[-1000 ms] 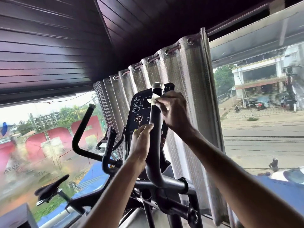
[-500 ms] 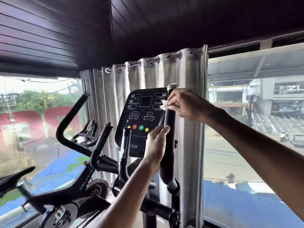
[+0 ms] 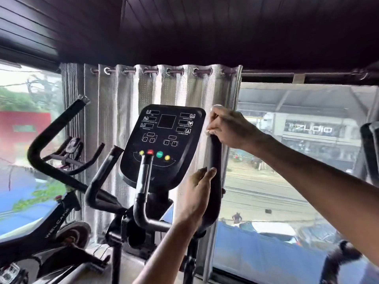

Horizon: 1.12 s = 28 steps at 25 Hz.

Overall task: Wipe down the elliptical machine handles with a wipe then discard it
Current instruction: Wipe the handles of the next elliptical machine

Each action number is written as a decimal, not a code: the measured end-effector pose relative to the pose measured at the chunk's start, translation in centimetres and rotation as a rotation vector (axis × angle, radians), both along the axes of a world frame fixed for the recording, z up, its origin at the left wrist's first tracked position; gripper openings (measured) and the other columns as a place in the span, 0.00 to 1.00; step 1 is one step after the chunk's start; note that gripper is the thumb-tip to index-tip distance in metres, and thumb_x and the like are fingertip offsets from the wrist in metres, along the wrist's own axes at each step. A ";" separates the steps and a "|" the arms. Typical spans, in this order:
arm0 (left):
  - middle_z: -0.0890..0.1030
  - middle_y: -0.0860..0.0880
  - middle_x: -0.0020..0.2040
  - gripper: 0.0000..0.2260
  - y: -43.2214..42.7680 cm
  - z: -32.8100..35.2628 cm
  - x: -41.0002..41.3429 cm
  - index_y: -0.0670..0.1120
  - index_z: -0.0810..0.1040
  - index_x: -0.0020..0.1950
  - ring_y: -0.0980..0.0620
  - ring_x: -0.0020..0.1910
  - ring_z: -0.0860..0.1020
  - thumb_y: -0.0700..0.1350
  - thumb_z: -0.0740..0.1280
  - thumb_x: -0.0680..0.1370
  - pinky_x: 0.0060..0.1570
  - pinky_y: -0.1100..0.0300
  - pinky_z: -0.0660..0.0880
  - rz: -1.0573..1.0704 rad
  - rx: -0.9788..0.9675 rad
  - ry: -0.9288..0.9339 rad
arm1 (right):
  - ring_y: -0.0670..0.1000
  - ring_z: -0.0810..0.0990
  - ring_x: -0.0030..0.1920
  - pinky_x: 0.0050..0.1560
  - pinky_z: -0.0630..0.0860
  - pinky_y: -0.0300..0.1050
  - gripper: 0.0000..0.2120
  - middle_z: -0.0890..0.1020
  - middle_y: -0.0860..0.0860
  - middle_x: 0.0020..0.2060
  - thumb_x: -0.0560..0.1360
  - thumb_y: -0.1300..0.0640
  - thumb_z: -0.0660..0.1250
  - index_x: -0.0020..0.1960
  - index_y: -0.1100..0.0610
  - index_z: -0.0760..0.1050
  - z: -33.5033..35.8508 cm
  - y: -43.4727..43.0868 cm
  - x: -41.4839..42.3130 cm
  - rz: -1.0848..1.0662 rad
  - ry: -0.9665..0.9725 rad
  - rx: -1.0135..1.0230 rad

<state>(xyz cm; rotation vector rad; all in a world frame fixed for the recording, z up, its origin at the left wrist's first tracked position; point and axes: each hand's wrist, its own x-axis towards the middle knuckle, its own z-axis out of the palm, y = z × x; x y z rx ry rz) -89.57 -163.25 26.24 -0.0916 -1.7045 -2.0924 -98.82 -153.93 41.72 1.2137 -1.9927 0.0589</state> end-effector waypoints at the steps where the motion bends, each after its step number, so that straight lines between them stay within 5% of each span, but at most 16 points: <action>1: 0.85 0.41 0.41 0.13 -0.1 -0.1 0.2 0.38 0.79 0.51 0.48 0.33 0.83 0.48 0.65 0.83 0.37 0.57 0.77 -0.020 0.014 -0.001 | 0.51 0.77 0.44 0.43 0.77 0.44 0.07 0.79 0.53 0.45 0.75 0.58 0.73 0.52 0.57 0.86 0.0 0.0 0.5 -0.010 0.008 -0.037; 5: 0.81 0.39 0.41 0.14 0.0 -0.3 0.7 0.34 0.78 0.52 0.50 0.32 0.82 0.46 0.64 0.84 0.35 0.60 0.76 -0.047 0.006 0.000 | 0.50 0.77 0.45 0.47 0.78 0.45 0.08 0.80 0.55 0.44 0.76 0.59 0.72 0.54 0.60 0.85 0.4 0.2 0.8 -0.080 0.033 -0.013; 8: 0.85 0.43 0.41 0.11 -0.6 -0.5 1.0 0.44 0.83 0.46 0.48 0.36 0.85 0.47 0.65 0.83 0.44 0.53 0.80 -0.080 0.000 -0.009 | 0.51 0.80 0.47 0.50 0.80 0.48 0.07 0.82 0.53 0.45 0.77 0.60 0.71 0.53 0.59 0.85 0.5 -0.9 1.3 -0.134 0.032 -0.027; 13: 0.86 0.41 0.43 0.07 -1.2 -0.9 1.7 0.47 0.84 0.46 0.50 0.40 0.83 0.46 0.67 0.81 0.49 0.52 0.78 -0.084 -0.052 -0.003 | 0.42 0.79 0.42 0.48 0.76 0.40 0.05 0.78 0.39 0.38 0.72 0.57 0.77 0.47 0.53 0.86 -0.4 -2.3 2.9 -0.218 -0.271 0.364; 17: 0.87 0.44 0.46 0.08 -1.0 -1.2 1.9 0.47 0.84 0.53 0.46 0.48 0.86 0.48 0.67 0.79 0.58 0.43 0.79 -0.071 -0.045 0.001 | 0.46 0.79 0.38 0.48 0.81 0.51 0.03 0.79 0.46 0.38 0.77 0.63 0.70 0.48 0.62 0.83 0.7 -2.6 1.6 -0.199 -0.182 0.129; 19: 0.87 0.51 0.49 0.08 -1.0 -1.2 1.7 0.48 0.84 0.56 0.50 0.53 0.85 0.48 0.69 0.80 0.62 0.49 0.79 -0.058 -0.042 -0.011 | 0.40 0.74 0.35 0.52 0.80 0.53 0.06 0.75 0.44 0.37 0.78 0.64 0.65 0.49 0.64 0.81 1.2 -2.6 0.9 -0.206 -0.162 0.046; 22: 0.84 0.60 0.50 0.11 -1.2 -1.5 1.8 0.47 0.82 0.62 0.63 0.51 0.81 0.48 0.69 0.81 0.53 0.66 0.75 -0.040 -0.057 -0.011 | 0.40 0.73 0.38 0.53 0.77 0.45 0.07 0.77 0.47 0.40 0.75 0.60 0.73 0.51 0.62 0.84 1.1 -2.2 1.4 -0.201 -0.108 0.106; 25: 0.86 0.57 0.45 0.07 -1.5 -2.1 1.9 0.46 0.84 0.55 0.60 0.47 0.83 0.47 0.68 0.82 0.48 0.65 0.74 -0.051 -0.065 -0.007 | 0.53 0.80 0.42 0.45 0.76 0.45 0.07 0.81 0.54 0.43 0.75 0.60 0.74 0.52 0.61 0.85 0.0 -0.3 2.4 -0.125 -0.021 -0.063; 28: 0.83 0.57 0.35 0.11 -1.6 -2.1 2.1 0.49 0.83 0.41 0.59 0.38 0.80 0.44 0.67 0.82 0.44 0.61 0.73 -0.058 -0.082 0.015 | 0.54 0.82 0.43 0.44 0.77 0.45 0.08 0.82 0.54 0.44 0.73 0.63 0.75 0.52 0.58 0.86 -3.5 1.5 3.1 -0.024 0.032 -0.186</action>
